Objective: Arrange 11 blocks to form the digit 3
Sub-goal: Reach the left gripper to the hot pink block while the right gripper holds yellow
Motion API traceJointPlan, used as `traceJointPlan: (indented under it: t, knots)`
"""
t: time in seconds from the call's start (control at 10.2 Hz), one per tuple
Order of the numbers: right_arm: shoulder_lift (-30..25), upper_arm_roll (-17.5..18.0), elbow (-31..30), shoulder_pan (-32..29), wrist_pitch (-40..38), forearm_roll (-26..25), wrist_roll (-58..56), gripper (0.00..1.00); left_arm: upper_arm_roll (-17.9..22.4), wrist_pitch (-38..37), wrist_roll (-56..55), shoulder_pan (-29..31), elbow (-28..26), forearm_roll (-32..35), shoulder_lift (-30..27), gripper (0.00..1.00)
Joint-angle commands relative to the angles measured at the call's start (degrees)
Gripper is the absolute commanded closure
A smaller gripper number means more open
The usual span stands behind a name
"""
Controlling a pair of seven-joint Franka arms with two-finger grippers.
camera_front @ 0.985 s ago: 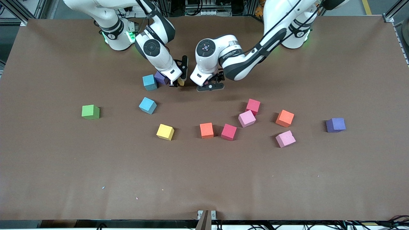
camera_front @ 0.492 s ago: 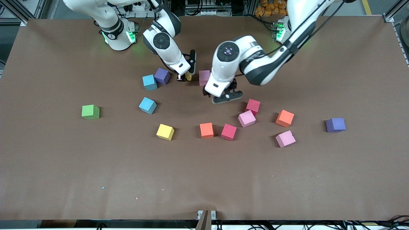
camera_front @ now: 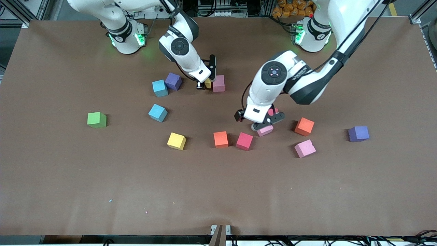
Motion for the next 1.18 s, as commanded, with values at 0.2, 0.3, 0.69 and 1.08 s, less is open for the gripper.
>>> traceJointPlan:
  t: [0.2, 0.3, 0.69, 1.08]
  knots:
    - [0.7, -0.1, 2.3, -1.8, -2.3, -2.2, 3.6, 1.0, 4.1, -2.2, -4.1, -1.1, 5.2, -2.7, 3.2, 0.0]
    - [1.3, -0.1, 2.6, -1.2, -2.3, -2.3, 5.2, 1.0, 4.4, -2.2, -6.1, -1.3, 5.2, -2.4, 3.2, 0.0]
    - [2.0, 0.0, 2.7, -0.2, -2.3, -2.2, 8.4, 1.0, 5.5, -1.8, -21.5, -2.8, 5.2, -1.2, 5.5, 0.0]
    - [3.1, 0.0, 2.8, 0.3, -2.3, -2.4, 8.9, 1.0, 14.9, -1.6, -34.0, -12.5, 11.4, -0.6, 8.9, 0.0]
